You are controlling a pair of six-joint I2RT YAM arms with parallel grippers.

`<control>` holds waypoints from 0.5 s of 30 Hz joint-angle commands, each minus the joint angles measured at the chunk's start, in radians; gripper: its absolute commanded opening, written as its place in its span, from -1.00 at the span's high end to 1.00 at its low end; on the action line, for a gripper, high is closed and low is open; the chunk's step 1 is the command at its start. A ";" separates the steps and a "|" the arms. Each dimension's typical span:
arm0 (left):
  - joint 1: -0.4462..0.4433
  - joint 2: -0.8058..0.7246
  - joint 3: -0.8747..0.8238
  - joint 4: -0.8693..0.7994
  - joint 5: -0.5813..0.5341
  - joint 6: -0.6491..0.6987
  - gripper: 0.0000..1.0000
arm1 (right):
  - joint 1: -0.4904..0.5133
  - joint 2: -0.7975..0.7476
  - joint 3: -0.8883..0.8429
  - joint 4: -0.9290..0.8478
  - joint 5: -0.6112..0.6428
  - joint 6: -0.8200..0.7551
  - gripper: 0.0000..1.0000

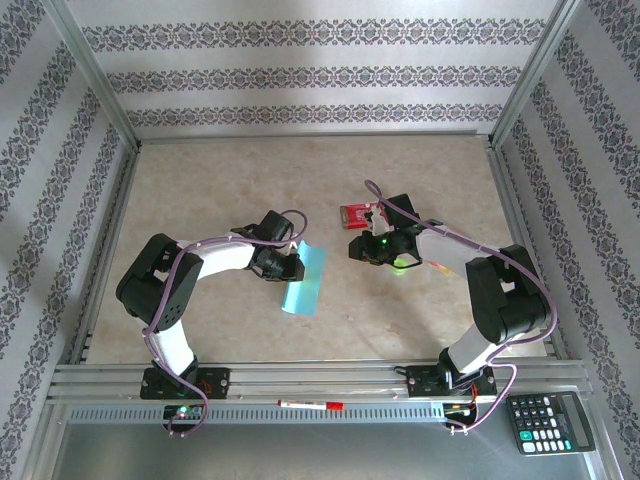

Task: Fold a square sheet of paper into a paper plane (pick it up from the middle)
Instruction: Hold the square sheet of paper at the center of the table.

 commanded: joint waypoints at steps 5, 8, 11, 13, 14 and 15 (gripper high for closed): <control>-0.002 0.087 -0.066 -0.131 -0.179 0.007 0.62 | -0.009 0.016 0.018 -0.011 -0.017 -0.009 0.52; -0.002 0.089 -0.060 -0.139 -0.172 0.018 0.60 | -0.009 0.016 0.019 -0.011 -0.017 -0.011 0.52; -0.003 0.084 -0.053 -0.154 -0.176 0.031 0.57 | -0.010 0.018 0.021 -0.013 -0.020 -0.012 0.52; -0.002 0.080 -0.047 -0.164 -0.176 0.037 0.55 | -0.009 0.018 0.023 -0.016 -0.020 -0.011 0.52; -0.002 0.080 -0.044 -0.168 -0.177 0.040 0.54 | -0.009 0.019 0.025 -0.016 -0.020 -0.012 0.52; -0.001 0.079 -0.042 -0.173 -0.179 0.042 0.54 | -0.009 0.019 0.026 -0.016 -0.020 -0.013 0.52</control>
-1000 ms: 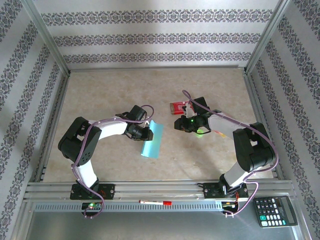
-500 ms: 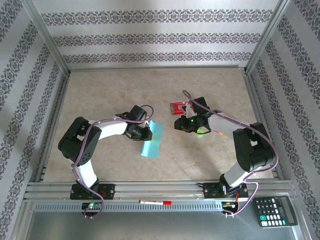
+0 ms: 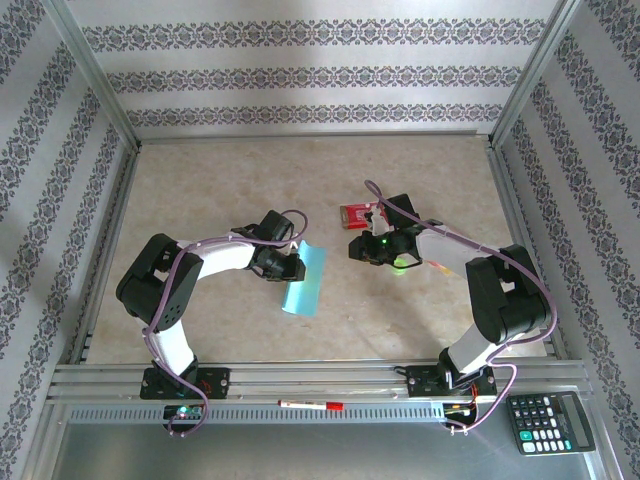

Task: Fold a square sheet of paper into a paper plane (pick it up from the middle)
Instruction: Hold the square sheet of paper at the center of the table.

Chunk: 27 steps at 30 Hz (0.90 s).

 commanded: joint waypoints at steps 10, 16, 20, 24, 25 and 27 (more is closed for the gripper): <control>0.002 0.070 -0.036 -0.186 -0.190 0.044 0.56 | -0.008 0.024 0.026 -0.016 -0.025 -0.017 0.52; 0.002 0.071 -0.030 -0.191 -0.188 0.048 0.57 | -0.006 0.028 0.026 -0.017 -0.029 -0.016 0.52; 0.002 0.071 -0.029 -0.190 -0.182 0.050 0.58 | -0.003 0.031 0.029 -0.020 -0.033 -0.017 0.52; 0.002 0.076 -0.027 -0.191 -0.182 0.052 0.59 | 0.002 0.038 0.034 -0.023 -0.037 -0.017 0.52; 0.002 0.077 -0.028 -0.191 -0.182 0.052 0.60 | 0.003 0.039 0.035 -0.024 -0.037 -0.018 0.52; 0.002 0.077 -0.027 -0.191 -0.182 0.052 0.61 | 0.005 0.042 0.038 -0.025 -0.038 -0.018 0.52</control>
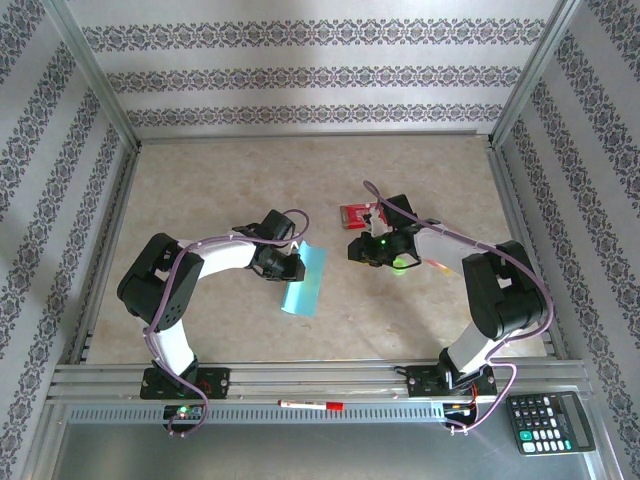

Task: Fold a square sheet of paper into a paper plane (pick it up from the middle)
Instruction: Hold the square sheet of paper at the center of the table.

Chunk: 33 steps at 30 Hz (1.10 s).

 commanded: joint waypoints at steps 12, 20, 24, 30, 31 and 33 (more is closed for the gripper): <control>0.003 0.078 -0.041 -0.157 -0.164 0.024 0.62 | 0.024 0.029 0.054 -0.023 -0.028 -0.012 0.52; 0.004 0.090 -0.048 -0.146 -0.161 0.024 0.58 | 0.082 0.052 0.054 0.049 -0.059 0.063 0.54; 0.004 0.093 -0.051 -0.143 -0.161 0.024 0.58 | 0.120 0.077 0.057 0.101 -0.073 0.111 0.57; 0.004 0.096 -0.054 -0.142 -0.165 0.024 0.58 | 0.144 0.108 0.066 0.169 -0.059 0.168 0.62; 0.004 0.096 -0.054 -0.144 -0.165 0.026 0.58 | 0.151 0.114 0.067 0.179 -0.060 0.180 0.63; 0.004 0.094 -0.054 -0.143 -0.165 0.026 0.58 | 0.168 0.126 0.070 0.187 -0.062 0.194 0.64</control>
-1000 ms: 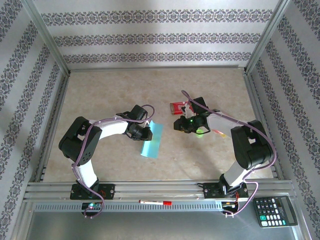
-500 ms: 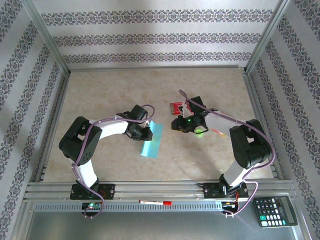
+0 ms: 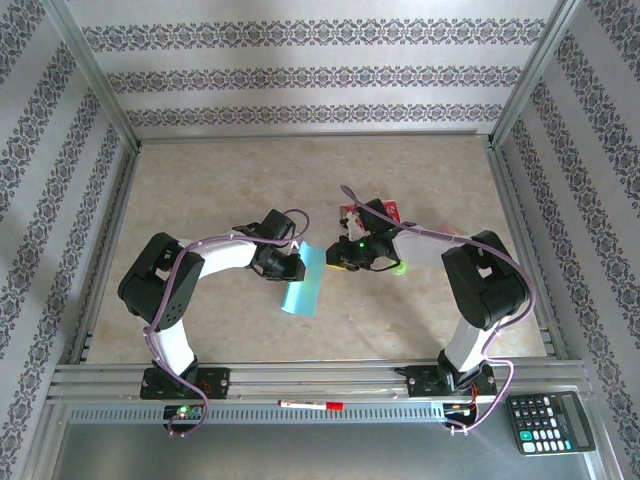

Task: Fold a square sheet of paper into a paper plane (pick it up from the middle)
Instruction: Hold the square sheet of paper at the center of the table.

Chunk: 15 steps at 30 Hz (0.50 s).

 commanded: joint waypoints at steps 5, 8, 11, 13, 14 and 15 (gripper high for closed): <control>0.003 0.091 -0.063 -0.137 -0.166 0.024 0.58 | 0.054 0.039 0.012 0.085 -0.002 0.085 0.71; 0.004 0.090 -0.066 -0.134 -0.166 0.023 0.58 | 0.066 0.046 0.002 0.103 -0.001 0.104 0.74; 0.004 0.090 -0.067 -0.133 -0.165 0.023 0.58 | 0.077 0.054 -0.004 0.116 0.001 0.122 0.76; 0.004 0.090 -0.067 -0.133 -0.165 0.022 0.58 | 0.087 0.059 -0.010 0.126 0.003 0.136 0.78; 0.004 0.090 -0.067 -0.132 -0.165 0.022 0.58 | 0.091 0.063 -0.014 0.128 0.004 0.140 0.78; 0.003 0.090 -0.067 -0.132 -0.165 0.022 0.58 | 0.096 0.067 -0.015 0.128 0.004 0.144 0.79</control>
